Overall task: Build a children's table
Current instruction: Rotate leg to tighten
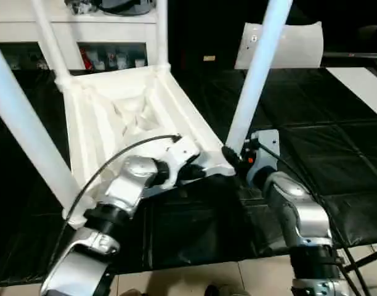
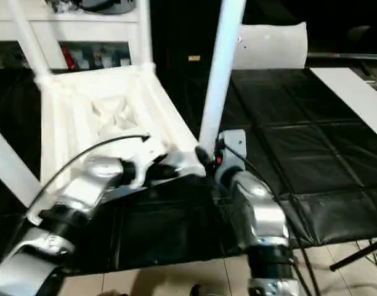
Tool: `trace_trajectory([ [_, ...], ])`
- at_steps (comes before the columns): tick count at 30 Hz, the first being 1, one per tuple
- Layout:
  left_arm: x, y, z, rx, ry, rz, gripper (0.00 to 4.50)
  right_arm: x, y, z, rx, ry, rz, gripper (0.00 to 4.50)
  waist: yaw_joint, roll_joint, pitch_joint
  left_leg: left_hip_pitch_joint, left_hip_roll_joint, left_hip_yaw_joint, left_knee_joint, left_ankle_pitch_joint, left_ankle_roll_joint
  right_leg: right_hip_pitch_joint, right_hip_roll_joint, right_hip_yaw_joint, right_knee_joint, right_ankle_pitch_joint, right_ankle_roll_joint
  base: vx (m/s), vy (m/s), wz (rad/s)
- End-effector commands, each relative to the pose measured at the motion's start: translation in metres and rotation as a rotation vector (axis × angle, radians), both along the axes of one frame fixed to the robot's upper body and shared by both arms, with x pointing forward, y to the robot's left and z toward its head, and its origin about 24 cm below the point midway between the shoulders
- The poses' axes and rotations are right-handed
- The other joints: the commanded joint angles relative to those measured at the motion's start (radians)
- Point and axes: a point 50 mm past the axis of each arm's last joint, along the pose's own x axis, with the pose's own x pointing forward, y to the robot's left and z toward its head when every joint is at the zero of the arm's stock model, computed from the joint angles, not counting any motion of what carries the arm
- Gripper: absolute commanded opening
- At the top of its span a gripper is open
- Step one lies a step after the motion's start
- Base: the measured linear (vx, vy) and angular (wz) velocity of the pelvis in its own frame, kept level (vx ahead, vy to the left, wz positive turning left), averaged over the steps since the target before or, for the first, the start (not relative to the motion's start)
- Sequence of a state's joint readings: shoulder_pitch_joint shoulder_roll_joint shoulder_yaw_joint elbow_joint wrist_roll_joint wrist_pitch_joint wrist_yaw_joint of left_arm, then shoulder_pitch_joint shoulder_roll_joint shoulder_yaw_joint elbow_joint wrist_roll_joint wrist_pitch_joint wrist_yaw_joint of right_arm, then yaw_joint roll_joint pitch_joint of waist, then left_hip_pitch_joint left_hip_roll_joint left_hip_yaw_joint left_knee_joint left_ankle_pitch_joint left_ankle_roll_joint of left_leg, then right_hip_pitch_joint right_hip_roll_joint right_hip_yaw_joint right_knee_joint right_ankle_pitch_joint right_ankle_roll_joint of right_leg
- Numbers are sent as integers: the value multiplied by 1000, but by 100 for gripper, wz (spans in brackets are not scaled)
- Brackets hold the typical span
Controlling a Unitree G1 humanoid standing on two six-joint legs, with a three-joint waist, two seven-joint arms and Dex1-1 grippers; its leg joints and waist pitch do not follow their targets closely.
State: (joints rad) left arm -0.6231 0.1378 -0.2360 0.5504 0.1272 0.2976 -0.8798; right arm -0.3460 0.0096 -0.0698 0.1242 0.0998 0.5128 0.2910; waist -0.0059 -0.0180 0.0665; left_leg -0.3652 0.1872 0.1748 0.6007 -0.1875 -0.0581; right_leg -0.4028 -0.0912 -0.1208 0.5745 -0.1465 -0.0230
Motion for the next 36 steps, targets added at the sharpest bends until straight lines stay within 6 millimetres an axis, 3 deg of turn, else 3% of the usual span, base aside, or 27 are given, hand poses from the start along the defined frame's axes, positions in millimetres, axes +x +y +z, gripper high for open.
trace_trajectory([
  [1, -3, -44, 26, -73, -108, -160, 0, -9, 56, 3, 101, 14, 228, 266, 6, 5, -73, 9, 40, -22, -76, -270, 27, 46, -67, 54, -89, -425, -118, 0, 0, 0],
  [3, -3, -40, 25, -60, -115, -169, 0, -10, 52, 3, 98, 9, 223, 300, 7, 6, -73, 6, 40, -21, -77, -257, 32, 50, -67, 56, -84, -396, -131, 0, 0, 0],
  [6, -4, -20, 19, -19, -127, -216, 0, -17, 27, 1, 74, -29, 224, 321, 12, 6, -76, 5, 40, -18, -76, -233, 41, 54, -68, 60, -80, -352, -141, 0, 0, 0],
  [8, -6, -6, 17, -4, -133, -279, 0, -25, 5, -1, 41, -61, 256, 346, 25, 6, -79, 5, 44, -16, -76, -196, 58, 59, -67, 63, -67, -265, -163, 0, 0, 0],
  [10, -8, 0, 16, -1, -132, -313, 0, -30, -5, -1, 31, -71, 275, 355, 28, 8, -79, 6, 46, -16, -76, -198, 61, 59, -68, 64, -65, -255, -172, 0, 0, 0],
  [12, -8, 4, 15, 16, -130, -326, 0, -33, -12, -1, 34, -75, 286, 378, 32, 9, -78, 9, 48, -14, -77, -204, 58, 56, -68, 64, -66, -268, -180, 0, 0, 0],
  [13, -8, 16, 13, 52, -125, -379, 0, -41, -28, 0, 29, -79, 324, 389, 44, 12, -76, 13, 46, -14, -77, -226, 50, 56, -69, 63, -74, -312, -167, 0, 0, 0],
  [15, -8, 19, 13, 61, -123, -395, 0, -44, -32, 0, 27, -80, 339, 402, 51, 10, -73, 18, 50, -14, -81, -250, 40, 53, -70, 65, -76, -338, -157, 0, 0, 0],
  [19, -7, 29, 15, 58, -119, -463, 0, -58, -51, 0, -1, -88, 411, 441, 63, 6, -71, 17, 49, -16, -82, -275, 30, 54, -75, 64, -82, -399, -133, 0, 0, 0],
  [23, -7, 39, 17, 85, -115, -515, 0, -72, -70, -1, 14, -28, 411, 447, 67, 6, -73, 17, 48, -17, -81, -269, 32, 55, -73, 62, -85, -411, -122, 0, 0, 0],
  [24, -7, 40, 17, 85, -114, -519, 0, -73, -72, -1, 20, -18, 407, 447, 66, 10, -72, 15, 49, -18, -83, -268, 34, 55, -72, 62, -86, -400, -126, 0, 0, 0],
  [27, -9, 42, 18, 53, -104, -537, 0, -78, -75, 4, 34, -36, 374, 447, 65, 7, -73, 13, 49, -18, -82, -262, 30, 55, -74, 61, -83, -392, -133, 0, 0, 0],
  [29, -11, 43, 20, -5, -102, -538, 0, -85, -69, 10, 67, -79, 361, 447, 66, -3, -73, 16, 49, -16, -81, -257, 33, 52, -74, 62, -83, -398, -130, 0, 0, 0],
  [32, -11, 44, 20, -30, -104, -539, 0, -88, -67, 11, 80, -91, 360, 447, 69, 2, -76, 15, 53, -17, -83, -232, 34, 53, -75, 63, -77, -365, -136, 0, 0, 0],
  [34, -12, 46, 25, -94, -115, -520, 44, -92, -63, 13, 62, -124, 337, 450, 69, -1, -73, 13, 54, -17, -85, -230, 31, 50, -76, 65, -74, -355, -141, 0, 0, 0],
  [36, -13, 50, 35, -210, -159, -403, 55, -98, -56, 12, 95, -76, 313, 450, 70, -2, -72, 11, 58, -19, -87, -235, 22, 55, -82, 66, -67, -352, -158, 0, 0, 0],
])
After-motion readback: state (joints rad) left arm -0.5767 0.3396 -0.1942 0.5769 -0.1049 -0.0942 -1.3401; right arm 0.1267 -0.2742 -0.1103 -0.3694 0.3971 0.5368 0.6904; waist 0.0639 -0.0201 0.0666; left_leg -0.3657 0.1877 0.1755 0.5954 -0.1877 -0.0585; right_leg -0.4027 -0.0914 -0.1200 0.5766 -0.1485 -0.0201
